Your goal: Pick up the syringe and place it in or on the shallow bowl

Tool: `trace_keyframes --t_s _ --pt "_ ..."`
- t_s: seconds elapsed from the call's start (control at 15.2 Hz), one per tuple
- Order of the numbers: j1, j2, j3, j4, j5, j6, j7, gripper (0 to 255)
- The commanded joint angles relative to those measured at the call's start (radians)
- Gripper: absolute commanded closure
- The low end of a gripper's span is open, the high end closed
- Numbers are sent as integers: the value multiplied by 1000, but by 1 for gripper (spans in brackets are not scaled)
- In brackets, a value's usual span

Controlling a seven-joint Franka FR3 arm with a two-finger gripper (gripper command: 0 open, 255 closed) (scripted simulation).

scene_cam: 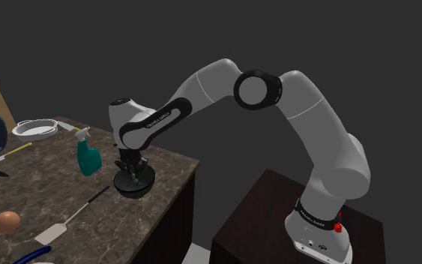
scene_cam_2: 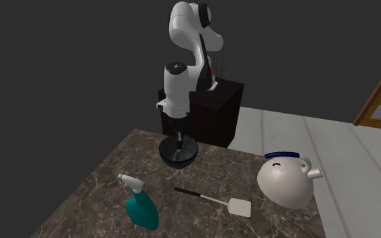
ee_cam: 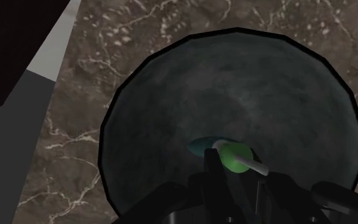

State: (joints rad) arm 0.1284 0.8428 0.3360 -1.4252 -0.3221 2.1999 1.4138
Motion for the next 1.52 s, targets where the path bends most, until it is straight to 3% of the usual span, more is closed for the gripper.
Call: trace_keyframes --t_s 0.0,0.4,0.46,0.79,1.06,1.45 --pt "1 5 -1 0 -2 5 1 255" --pt "1 5 -1 0 -2 5 1 255" --pt "1 5 -1 0 -2 5 1 0" --pt "1 5 -1 0 -2 5 1 0" --pt "-9 -69 18 6 21 -73 -10 0" --pt "-9 -69 18 6 21 -73 -11 0"
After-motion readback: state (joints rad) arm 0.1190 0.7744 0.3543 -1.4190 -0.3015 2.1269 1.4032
